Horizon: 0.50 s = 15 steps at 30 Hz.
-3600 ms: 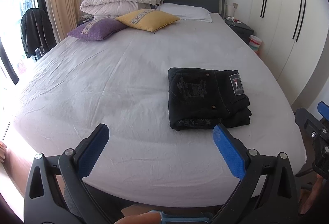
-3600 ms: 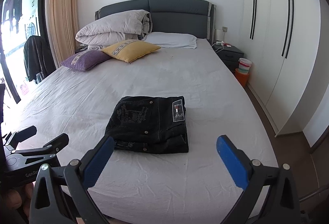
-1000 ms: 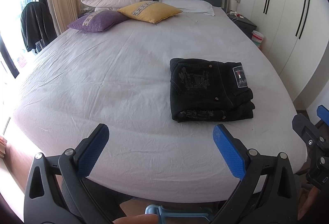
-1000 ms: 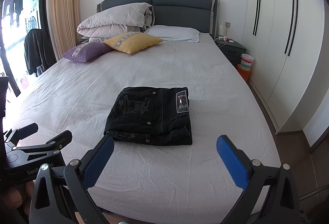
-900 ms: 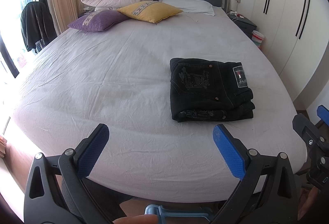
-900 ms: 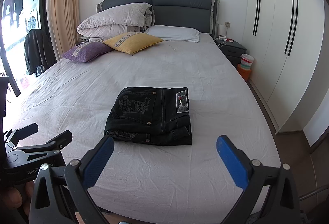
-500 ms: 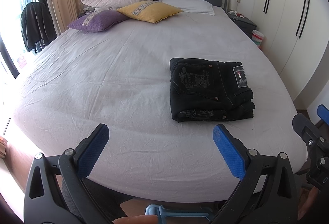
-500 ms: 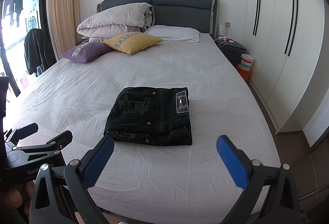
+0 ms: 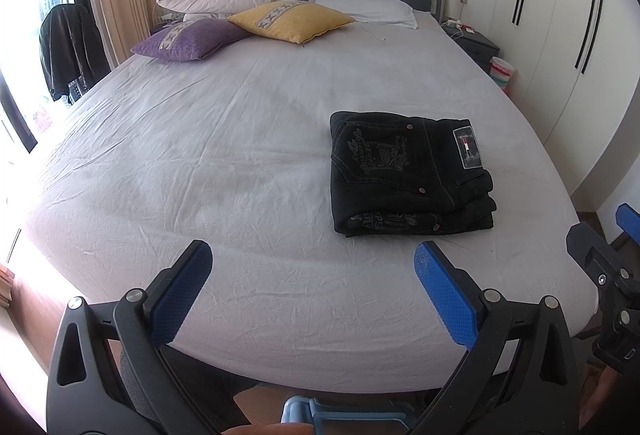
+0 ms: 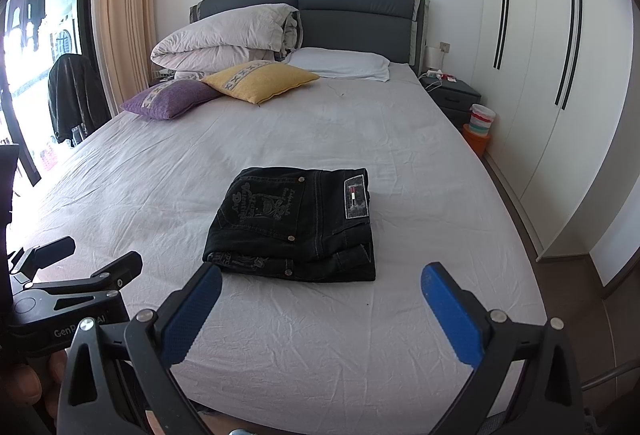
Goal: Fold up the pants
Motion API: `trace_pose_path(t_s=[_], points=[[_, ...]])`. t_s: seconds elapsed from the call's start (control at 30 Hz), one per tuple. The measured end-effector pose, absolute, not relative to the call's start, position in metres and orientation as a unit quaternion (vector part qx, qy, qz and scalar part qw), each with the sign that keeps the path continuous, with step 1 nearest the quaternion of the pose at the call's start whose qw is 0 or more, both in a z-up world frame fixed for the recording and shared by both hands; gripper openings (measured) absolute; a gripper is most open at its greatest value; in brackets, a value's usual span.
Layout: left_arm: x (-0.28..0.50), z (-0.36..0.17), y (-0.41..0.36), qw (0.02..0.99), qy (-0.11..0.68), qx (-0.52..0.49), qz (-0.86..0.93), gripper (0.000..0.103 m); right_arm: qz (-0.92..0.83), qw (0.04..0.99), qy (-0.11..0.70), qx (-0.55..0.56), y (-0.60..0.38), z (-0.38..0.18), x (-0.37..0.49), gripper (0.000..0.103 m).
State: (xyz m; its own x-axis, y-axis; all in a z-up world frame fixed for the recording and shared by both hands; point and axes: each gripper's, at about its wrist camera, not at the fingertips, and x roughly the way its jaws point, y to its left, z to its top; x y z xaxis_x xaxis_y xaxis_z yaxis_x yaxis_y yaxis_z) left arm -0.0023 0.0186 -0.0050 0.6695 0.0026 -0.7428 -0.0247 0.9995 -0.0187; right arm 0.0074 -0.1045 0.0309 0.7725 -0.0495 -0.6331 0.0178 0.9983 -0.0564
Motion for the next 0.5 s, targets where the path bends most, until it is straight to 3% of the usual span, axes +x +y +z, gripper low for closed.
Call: trace_pose_path(t_s=[0.5], points=[[-0.0024,-0.0051,0.0196,0.913,0.407,-0.013,0.005,0.103,-0.017,0.940,0.339,-0.023,-0.1042,0.0301,0.0055,0.103]])
